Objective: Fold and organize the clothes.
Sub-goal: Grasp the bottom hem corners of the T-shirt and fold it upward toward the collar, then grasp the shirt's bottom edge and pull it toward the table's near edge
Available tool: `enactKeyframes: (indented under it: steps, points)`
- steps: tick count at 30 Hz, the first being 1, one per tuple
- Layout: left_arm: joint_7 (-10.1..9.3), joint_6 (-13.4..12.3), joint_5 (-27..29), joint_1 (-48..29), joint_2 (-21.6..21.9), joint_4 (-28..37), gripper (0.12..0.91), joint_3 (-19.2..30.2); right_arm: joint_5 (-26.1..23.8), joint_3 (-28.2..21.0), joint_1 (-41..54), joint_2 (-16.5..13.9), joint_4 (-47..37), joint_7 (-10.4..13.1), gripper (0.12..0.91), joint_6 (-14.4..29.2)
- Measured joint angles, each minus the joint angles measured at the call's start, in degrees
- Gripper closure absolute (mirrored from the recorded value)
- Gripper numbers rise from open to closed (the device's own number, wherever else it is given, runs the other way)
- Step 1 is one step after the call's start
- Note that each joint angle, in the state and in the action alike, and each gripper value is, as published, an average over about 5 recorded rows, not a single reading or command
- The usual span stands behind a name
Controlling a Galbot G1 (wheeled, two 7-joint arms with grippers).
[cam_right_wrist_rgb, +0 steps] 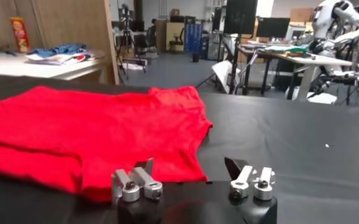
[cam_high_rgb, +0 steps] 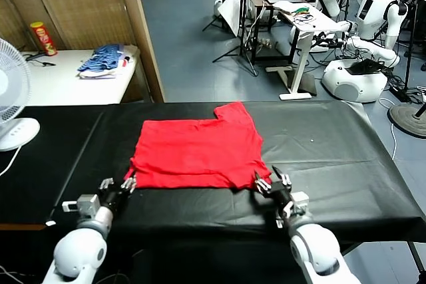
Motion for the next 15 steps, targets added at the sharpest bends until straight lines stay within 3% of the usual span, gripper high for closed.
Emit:
enactKeyframes:
  steps: [9,11,15]
  points:
    - [0.85,1.1,-5.6,0.3,0.4,1.9,0.257,-1.0,-2.4,-1.0,-0.7,0.5,-0.8,-0.4,0.732,0.7]
    - [1.30,1.1,-6.0,0.2,0.5,2.4,0.325,-1.0,-2.4,-1.0,-1.0,0.4,-0.6,-0.2,0.835,0.4]
    - [2.12,1.1,-6.1,0.8,0.8,2.5,0.538,-1.0,-1.3,-0.5,-2.0,-0.3,0.5,0.7,0.902,-1.8]
